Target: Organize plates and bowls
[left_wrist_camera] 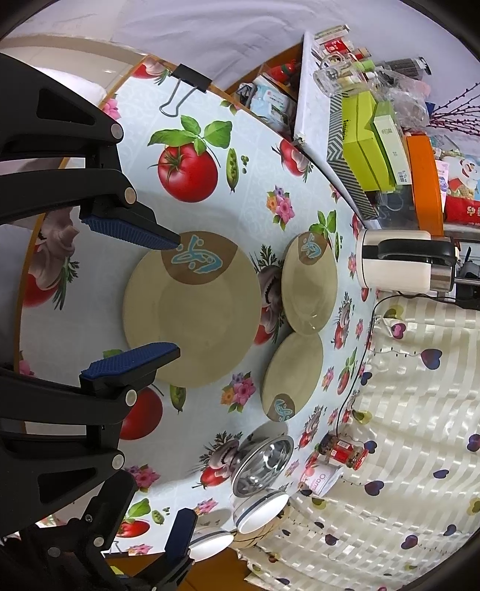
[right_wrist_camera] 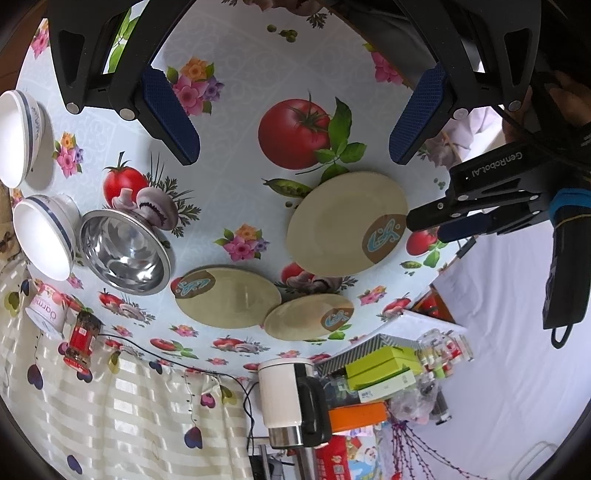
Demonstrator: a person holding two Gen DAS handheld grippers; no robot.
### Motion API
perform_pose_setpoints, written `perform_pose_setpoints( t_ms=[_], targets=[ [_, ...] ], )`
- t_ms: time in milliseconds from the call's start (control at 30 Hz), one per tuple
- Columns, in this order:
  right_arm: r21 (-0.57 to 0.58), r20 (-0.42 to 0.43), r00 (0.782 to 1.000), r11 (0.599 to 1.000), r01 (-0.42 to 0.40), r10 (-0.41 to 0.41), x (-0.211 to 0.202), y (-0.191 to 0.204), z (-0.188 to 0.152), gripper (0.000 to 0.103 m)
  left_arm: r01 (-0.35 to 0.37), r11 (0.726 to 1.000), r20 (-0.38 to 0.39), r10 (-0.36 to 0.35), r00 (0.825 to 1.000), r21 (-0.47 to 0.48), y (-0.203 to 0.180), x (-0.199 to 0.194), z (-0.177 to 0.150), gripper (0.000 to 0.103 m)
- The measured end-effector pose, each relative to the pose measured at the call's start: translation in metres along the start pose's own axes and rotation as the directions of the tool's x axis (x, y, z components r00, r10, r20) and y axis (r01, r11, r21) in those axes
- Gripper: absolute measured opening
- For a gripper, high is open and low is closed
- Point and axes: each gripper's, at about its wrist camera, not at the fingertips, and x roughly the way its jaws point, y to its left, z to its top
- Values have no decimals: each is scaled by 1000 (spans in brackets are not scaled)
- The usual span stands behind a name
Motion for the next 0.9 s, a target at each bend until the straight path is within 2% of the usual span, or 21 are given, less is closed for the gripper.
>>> perform_pose_setpoints(
  t_ms=[900],
  targets=[
    [-8, -14, 1000, 1000, 9, -9, 7, -3, 4, 101, 16, 1000, -29, -16, 999, 7, -2, 11, 2, 53]
  ],
)
